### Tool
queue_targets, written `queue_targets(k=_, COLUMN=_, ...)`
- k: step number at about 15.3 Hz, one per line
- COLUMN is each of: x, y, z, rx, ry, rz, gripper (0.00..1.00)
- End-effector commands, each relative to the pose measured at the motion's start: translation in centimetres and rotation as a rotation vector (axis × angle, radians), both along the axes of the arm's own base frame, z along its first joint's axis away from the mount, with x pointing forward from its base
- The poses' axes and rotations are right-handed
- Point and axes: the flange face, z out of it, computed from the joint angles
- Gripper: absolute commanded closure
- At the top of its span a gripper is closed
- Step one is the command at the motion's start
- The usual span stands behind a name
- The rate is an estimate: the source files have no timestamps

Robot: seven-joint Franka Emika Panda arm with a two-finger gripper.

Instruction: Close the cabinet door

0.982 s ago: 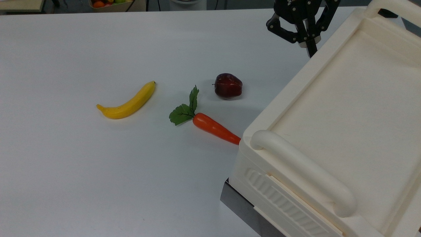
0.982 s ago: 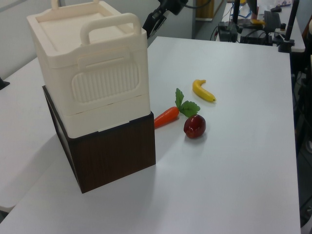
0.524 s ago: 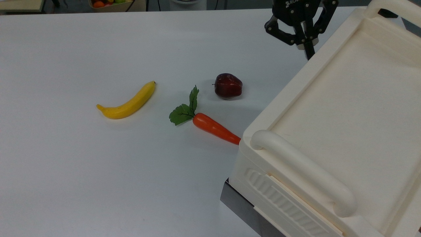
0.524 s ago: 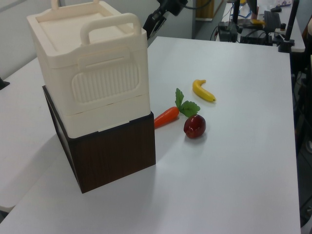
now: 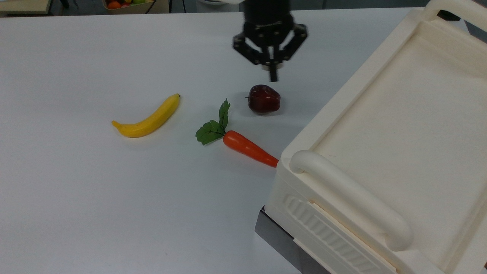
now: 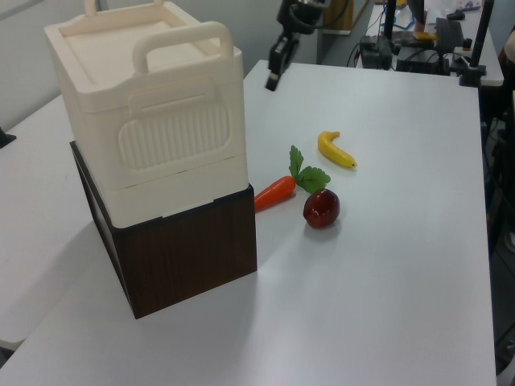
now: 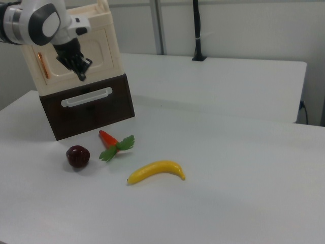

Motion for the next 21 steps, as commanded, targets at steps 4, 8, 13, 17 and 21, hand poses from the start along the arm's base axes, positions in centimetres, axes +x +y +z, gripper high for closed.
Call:
queue_targets(k=4, x=-5.8, y=-9.1, z=-2.3, rx=-0.249, ry=0.238, rz=-0.089, gripper=1.0)
queue_targets(k=8, x=-7.9, y=-14.0, z=-0.4, rx=-0.248, ry=0.314, rz=-0.164, gripper=1.0)
queue_targets(k=13, x=-8.8, y=-16.9, z=1.7, rx=-0.21, ry=0.312, rz=-0.22, gripper=0.92)
queue_targets(k=17, x=-9.3, y=-17.9, z=2.0, rx=-0.205, ry=0.326, rz=-0.2, gripper=0.11)
queue_targets(k=21, x=-10.0, y=-17.6, z=2.4, rx=-0.212, ry=0.342, rz=-0.152, gripper=0.0)
